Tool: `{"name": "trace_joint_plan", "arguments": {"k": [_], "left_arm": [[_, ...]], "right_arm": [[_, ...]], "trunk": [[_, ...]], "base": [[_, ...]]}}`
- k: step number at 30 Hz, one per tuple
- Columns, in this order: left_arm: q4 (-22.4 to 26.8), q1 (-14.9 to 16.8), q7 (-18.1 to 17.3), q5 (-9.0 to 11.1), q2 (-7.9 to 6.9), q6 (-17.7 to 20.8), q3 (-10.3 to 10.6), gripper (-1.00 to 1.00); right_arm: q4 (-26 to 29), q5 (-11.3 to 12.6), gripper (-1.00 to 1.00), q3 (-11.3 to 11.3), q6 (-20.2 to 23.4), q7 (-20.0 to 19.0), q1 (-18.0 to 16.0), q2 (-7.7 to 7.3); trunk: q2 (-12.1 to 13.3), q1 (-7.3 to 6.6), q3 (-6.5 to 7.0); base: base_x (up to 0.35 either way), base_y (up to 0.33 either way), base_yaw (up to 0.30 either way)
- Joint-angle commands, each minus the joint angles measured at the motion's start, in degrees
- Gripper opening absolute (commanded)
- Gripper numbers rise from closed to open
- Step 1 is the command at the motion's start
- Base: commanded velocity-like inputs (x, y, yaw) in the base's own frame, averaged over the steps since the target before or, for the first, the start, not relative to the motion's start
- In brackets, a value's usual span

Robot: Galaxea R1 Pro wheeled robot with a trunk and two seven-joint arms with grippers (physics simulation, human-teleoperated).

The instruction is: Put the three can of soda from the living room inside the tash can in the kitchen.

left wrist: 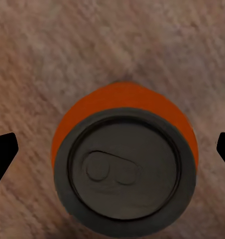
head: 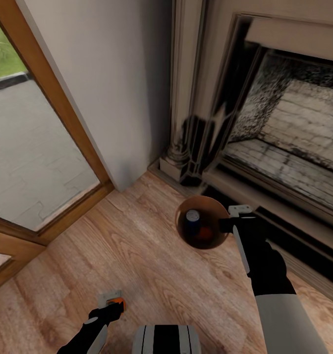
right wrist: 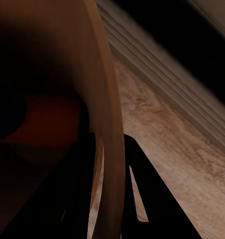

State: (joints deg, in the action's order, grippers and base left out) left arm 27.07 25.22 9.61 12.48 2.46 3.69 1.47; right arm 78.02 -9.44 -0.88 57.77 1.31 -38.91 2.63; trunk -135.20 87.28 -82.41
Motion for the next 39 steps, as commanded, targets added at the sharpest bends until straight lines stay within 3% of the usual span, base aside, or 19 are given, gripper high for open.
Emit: {"name": "trace_joint_plan", "arguments": {"k": [1,15,16,39], "left_arm": [[-0.02,0.00,0.01,0.00,0.00,0.00,0.00,1.00],[-0.09,0.00,0.02,0.00,0.00,0.00,0.02,1.00],[-0.13,0.00,-0.01,-0.03,0.00,0.00,0.02,-1.00],[-0.02,0.00,0.05,-0.08,0.00,-0.01,0.02,-1.00]], "right_arm": [[0.03,0.74,-1.00,0.00,-0.03,-0.25,-0.02,0.01],[0.03,0.76,-1.00,0.00,-0.03,-0.25,-0.02,0.01],[0.03,0.79,-1.00,0.00,-0.03,-0.25,-0.02,0.01],[0.03,0.83,-1.00,0.00,-0.03,-0.25,-0.02,0.01]], "trunk": [[-0.42,0.22,-0.18],[-0.82,0.44,-0.36],[-0.82,0.44,-0.36],[-0.82,0.44,-0.36]], "base": [[0.000,0.000,0.000],[0.000,0.000,0.000],[0.000,0.000,0.000],[0.000,0.000,0.000]]}}
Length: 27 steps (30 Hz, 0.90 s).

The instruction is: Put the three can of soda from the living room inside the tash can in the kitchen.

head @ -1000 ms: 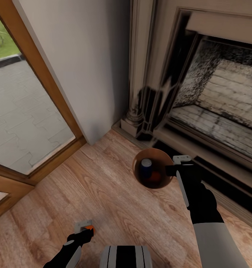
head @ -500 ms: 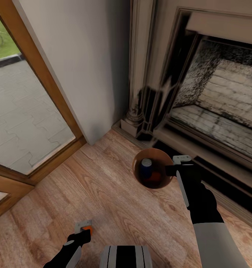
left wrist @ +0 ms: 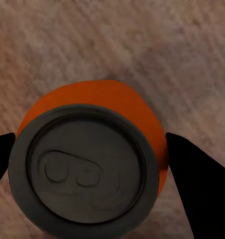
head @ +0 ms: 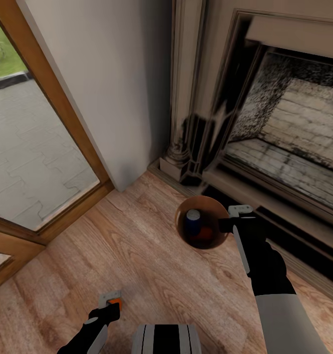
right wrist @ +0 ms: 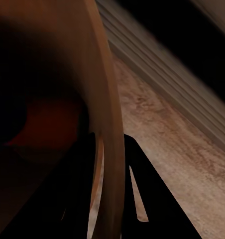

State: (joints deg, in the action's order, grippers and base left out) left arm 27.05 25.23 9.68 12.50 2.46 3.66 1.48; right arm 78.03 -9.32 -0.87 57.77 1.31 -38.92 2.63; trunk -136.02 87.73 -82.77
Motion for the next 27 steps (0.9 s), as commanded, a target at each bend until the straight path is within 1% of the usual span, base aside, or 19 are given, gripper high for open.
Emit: {"name": "trace_joint_plan", "arguments": {"k": [1,3,25,27], "left_arm": [[0.01,0.00,-0.01,-0.09,0.00,0.02,0.01,-1.00],[0.01,0.00,-0.01,-0.11,0.00,0.01,0.01,-1.00],[-0.01,0.00,-0.01,-0.10,0.00,0.03,0.01,-1.00],[-0.01,0.00,-0.01,-0.08,0.00,0.02,0.01,-1.00]], "right_arm": [[0.02,0.71,-1.00,-0.01,-0.03,-0.25,-0.02,0.01],[0.02,0.71,-1.00,0.01,-0.03,-0.25,-0.02,0.01],[0.02,0.71,-1.00,0.08,-0.03,-0.25,-0.02,0.01],[0.02,0.70,-1.00,0.08,-0.03,-0.25,-0.02,0.01]], "trunk": [[0.00,-0.01,0.00],[0.00,-0.01,0.00],[8.82,-4.84,3.95],[8.82,-4.84,3.95]], "base": [[0.000,0.000,0.000],[0.000,0.000,0.000],[0.000,0.000,0.000],[0.000,0.000,0.000]]}}
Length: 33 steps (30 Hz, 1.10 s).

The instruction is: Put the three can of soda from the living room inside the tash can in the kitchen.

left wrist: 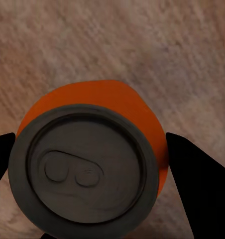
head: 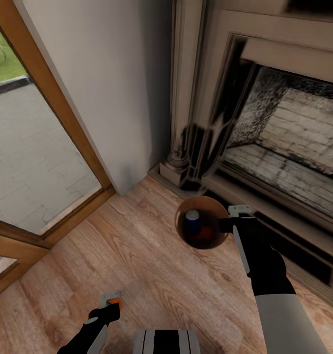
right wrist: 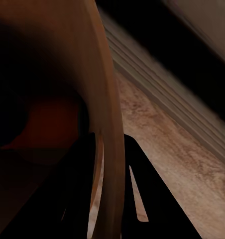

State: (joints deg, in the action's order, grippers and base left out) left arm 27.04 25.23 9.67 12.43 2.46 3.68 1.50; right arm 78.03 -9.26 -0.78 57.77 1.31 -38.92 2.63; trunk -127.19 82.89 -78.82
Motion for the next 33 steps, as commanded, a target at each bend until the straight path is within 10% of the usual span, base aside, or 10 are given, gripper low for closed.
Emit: {"name": "trace_joint_plan", "arguments": {"k": [1,33], "left_arm": [[-0.01,0.00,-0.02,0.02,0.00,-0.01,-0.02,-1.00],[0.12,0.00,-0.02,0.00,0.00,0.01,0.00,-1.00]], "right_arm": [[0.02,0.64,-1.00,-0.01,-0.02,-0.25,-0.02,0.01],[0.02,0.61,-1.00,0.08,-0.02,-0.25,-0.02,0.01]], "trunk": [[0.00,-0.01,0.00],[0.00,-0.01,0.00]], "base": [[0.000,0.000,0.000],[-0.148,-0.016,0.000]]}}
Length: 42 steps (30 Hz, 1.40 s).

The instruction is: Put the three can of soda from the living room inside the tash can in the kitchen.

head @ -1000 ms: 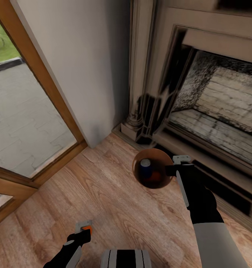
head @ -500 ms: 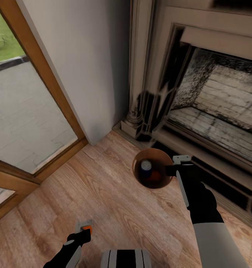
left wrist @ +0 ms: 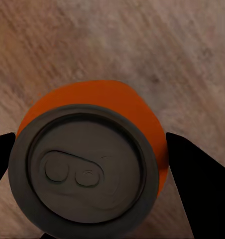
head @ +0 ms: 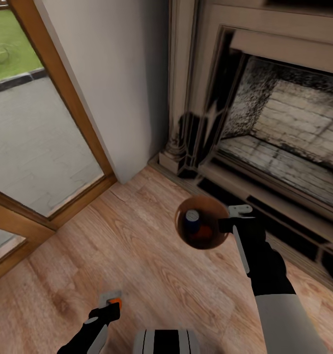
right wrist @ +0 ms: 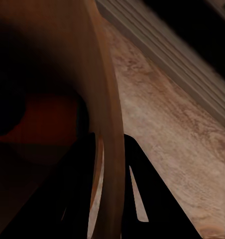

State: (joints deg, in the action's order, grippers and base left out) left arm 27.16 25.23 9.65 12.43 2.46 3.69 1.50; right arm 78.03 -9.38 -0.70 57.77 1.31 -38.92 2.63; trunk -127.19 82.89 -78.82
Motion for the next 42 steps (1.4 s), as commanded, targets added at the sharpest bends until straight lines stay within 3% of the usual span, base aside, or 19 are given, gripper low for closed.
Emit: {"name": "trace_joint_plan", "arguments": {"k": [1,13,26,42], "left_arm": [[0.00,0.00,0.01,0.00,0.00,0.00,0.00,-1.00],[0.00,0.00,0.01,0.00,0.00,-0.03,0.00,-1.00],[0.02,0.00,-0.02,-0.03,0.00,0.00,0.00,-1.00],[0.03,0.00,-0.02,0.01,0.00,0.00,0.00,-1.00]], "right_arm": [[0.02,0.75,-1.00,-0.01,-0.03,-0.25,-0.02,0.01],[0.02,0.76,-1.00,-0.01,-0.03,-0.25,-0.02,0.01],[0.02,0.74,-1.00,-0.05,-0.03,-0.21,-0.02,0.01],[0.02,0.74,-1.00,-0.14,-0.03,-0.25,-0.02,0.01]], "trunk": [[0.00,-0.01,0.00],[0.00,-0.01,0.00],[5.21,-2.86,2.40],[11.63,-6.38,6.67]], "base": [[-0.250,-0.042,0.000],[-0.046,-0.006,0.000],[0.000,0.000,0.000],[0.000,0.000,0.000]]}}
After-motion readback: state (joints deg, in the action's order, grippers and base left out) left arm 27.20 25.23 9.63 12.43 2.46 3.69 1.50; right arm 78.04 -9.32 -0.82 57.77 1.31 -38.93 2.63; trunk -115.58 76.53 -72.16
